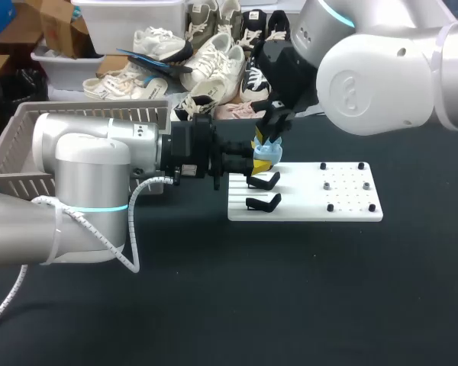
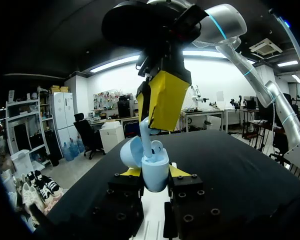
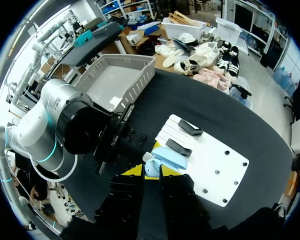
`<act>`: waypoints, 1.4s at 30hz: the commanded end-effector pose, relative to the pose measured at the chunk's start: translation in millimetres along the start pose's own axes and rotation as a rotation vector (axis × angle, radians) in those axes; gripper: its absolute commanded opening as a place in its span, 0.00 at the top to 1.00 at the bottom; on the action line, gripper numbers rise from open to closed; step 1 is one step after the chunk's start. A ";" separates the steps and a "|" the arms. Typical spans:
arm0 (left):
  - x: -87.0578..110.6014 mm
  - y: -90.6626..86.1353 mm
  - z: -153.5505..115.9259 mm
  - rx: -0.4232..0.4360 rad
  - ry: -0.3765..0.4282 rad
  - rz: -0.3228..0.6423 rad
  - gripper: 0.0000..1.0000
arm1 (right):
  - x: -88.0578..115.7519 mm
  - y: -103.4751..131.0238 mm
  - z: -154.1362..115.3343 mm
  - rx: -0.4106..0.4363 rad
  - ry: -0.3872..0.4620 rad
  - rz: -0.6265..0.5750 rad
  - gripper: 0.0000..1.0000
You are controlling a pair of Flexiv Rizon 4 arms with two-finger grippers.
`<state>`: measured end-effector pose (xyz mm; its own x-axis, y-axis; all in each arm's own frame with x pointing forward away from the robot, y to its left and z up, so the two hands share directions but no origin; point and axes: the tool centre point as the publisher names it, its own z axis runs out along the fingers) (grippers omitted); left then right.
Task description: Pick up each earbud case from the left stands, insert the matching earbuds, close the lid, and place the case in the box.
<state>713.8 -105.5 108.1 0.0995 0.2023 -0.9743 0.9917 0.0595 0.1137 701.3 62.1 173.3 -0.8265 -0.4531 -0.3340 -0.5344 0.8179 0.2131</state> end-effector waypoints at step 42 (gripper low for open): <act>0.5 -0.7 -0.3 -0.002 -0.002 0.001 1.00 | 6.4 3.0 -1.1 -0.021 -0.095 -0.012 1.00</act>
<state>713.8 -105.5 108.1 0.0995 0.2023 -0.9743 0.9917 0.0595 0.1136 696.2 60.4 173.0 -0.7991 -0.4300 -0.4203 -0.5532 0.7996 0.2336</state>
